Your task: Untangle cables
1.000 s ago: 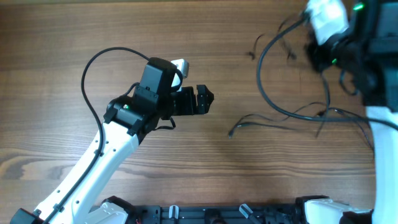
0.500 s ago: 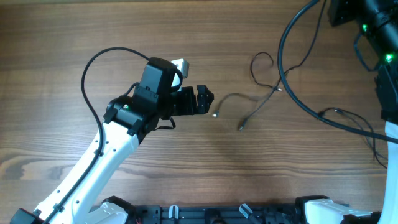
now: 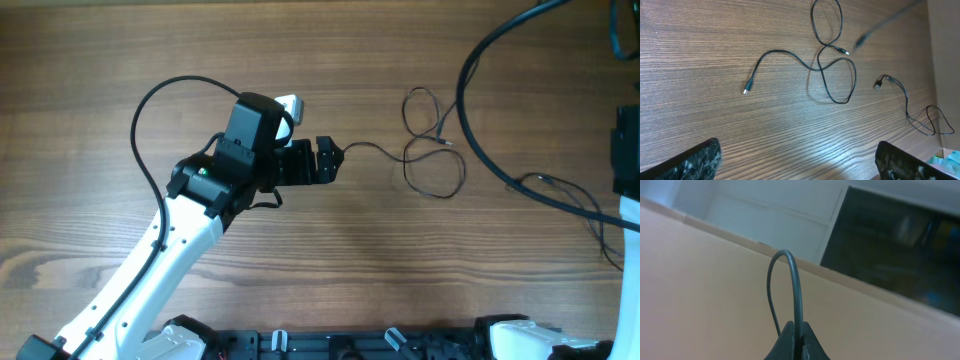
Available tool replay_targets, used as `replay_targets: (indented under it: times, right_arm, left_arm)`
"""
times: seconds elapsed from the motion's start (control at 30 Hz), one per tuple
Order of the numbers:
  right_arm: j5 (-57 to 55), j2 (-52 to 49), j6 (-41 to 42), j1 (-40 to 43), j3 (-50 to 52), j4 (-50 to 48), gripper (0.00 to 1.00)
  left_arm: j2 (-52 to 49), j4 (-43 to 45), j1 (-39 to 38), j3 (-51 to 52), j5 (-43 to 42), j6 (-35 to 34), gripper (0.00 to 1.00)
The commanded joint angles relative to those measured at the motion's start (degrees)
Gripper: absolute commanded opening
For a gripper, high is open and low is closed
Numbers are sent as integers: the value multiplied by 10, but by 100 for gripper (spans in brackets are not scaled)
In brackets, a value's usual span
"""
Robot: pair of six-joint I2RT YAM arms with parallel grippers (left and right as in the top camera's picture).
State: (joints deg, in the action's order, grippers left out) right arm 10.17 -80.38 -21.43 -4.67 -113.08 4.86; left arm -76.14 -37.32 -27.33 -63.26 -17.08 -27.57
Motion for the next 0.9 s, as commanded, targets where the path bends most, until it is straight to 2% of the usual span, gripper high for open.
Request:
replay_targets:
  times: [0.0, 0.13, 0.17, 0.27, 0.33, 0.4, 0.5, 0.6, 0.73, 0.87]
  right_arm:
    - [-28, 4, -170, 0, -9, -1, 4]
    - [-214, -4, -175, 7, -9, 7, 4]
    - [-288, -15, -176, 28, -9, 15, 4]
    - [-380, -47, -172, 95, -9, 45, 4]
    - [-392, -67, -142, 137, -9, 89, 4]
    - [-391, -85, -81, 178, -9, 142, 4]
    - [-385, -114, 53, 252, -9, 229, 4]
    - [-378, -130, 131, 306, -9, 280, 4]
    - [-324, -133, 194, 388, -9, 310, 4]
    - [-280, -133, 202, 446, -9, 314, 4]
  left_arm:
    - [0, 0, -2, -4, -7, -3, 100]
    - [0, 0, -2, -4, -7, -3, 100]
    - [0, 0, -2, -4, -7, -3, 100]
    - [0, 0, -2, -4, -7, -3, 100]
    - [0, 0, -2, -4, -7, -3, 100]
    - [0, 0, -2, -4, -7, -3, 100]
    - [0, 0, -2, -4, -7, -3, 100]
    - [0, 0, -2, -4, -7, -3, 100]
    - [0, 0, -2, -4, -7, -3, 100]
    - [0, 0, -2, -4, -7, -3, 100]
